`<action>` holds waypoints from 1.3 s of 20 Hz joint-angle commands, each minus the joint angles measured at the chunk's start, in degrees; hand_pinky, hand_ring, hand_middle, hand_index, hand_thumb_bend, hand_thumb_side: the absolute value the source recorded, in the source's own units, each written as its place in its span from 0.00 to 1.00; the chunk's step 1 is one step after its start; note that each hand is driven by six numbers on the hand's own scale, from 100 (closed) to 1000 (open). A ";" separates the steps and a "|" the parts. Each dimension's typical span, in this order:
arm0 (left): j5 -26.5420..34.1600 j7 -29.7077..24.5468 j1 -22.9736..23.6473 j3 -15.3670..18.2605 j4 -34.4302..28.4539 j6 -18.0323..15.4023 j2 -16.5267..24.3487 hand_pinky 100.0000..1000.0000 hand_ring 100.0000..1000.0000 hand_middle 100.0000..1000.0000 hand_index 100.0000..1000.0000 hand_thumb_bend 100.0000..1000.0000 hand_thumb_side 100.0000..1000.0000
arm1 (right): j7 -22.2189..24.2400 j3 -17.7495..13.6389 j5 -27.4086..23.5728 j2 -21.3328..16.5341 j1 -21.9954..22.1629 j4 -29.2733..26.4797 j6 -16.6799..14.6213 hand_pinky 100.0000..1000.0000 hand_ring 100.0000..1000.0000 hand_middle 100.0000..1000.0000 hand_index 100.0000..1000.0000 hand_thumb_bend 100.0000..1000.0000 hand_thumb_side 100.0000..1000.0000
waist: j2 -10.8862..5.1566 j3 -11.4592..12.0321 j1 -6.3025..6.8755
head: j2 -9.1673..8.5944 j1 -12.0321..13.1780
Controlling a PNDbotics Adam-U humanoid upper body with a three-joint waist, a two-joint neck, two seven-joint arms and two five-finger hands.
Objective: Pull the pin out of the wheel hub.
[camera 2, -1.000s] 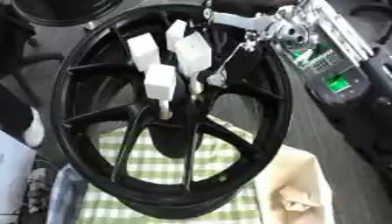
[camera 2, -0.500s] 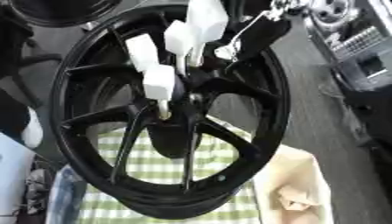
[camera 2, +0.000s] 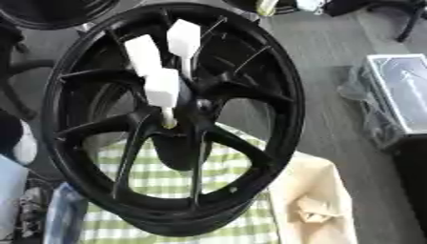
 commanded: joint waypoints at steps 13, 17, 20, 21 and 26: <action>0.83 1.57 0.63 2.11 -1.69 -0.38 3.35 0.89 0.83 0.85 0.86 0.37 0.76 | -10.20 -18.84 15.11 -6.43 24.91 10.72 2.49 0.85 0.89 0.84 0.89 0.69 0.24 | -1.20 -1.24 0.42 | -0.78 1.47; 0.95 1.64 0.80 2.18 -1.66 -0.37 3.34 0.89 0.83 0.85 0.86 0.37 0.75 | -8.93 -20.31 17.12 -5.15 24.50 11.41 1.24 0.86 0.94 0.88 0.92 0.70 0.35 | -1.31 -1.39 0.73 | -0.71 1.30; 1.02 1.73 0.90 2.25 -1.78 -0.42 3.28 0.89 0.83 0.85 0.86 0.37 0.75 | -11.67 -20.78 15.57 -4.42 23.77 10.69 1.56 0.81 0.87 0.83 0.89 0.70 0.29 | -1.36 -1.45 0.86 | -0.69 1.35; 1.05 1.77 0.94 2.28 -1.85 -0.44 3.25 0.89 0.83 0.85 0.86 0.37 0.75 | -13.66 -20.93 14.03 -4.07 23.36 10.19 2.18 0.79 0.84 0.81 0.88 0.67 0.30 | -1.39 -1.47 0.88 | -0.67 1.40; 1.15 1.75 0.67 2.15 -2.41 -0.55 2.85 0.89 0.83 0.85 0.86 0.37 0.75 | -31.59 -17.93 -6.58 -2.15 19.37 5.86 3.60 0.72 0.72 0.67 0.81 0.42 0.45 | -1.65 -1.08 1.02 | -0.61 0.98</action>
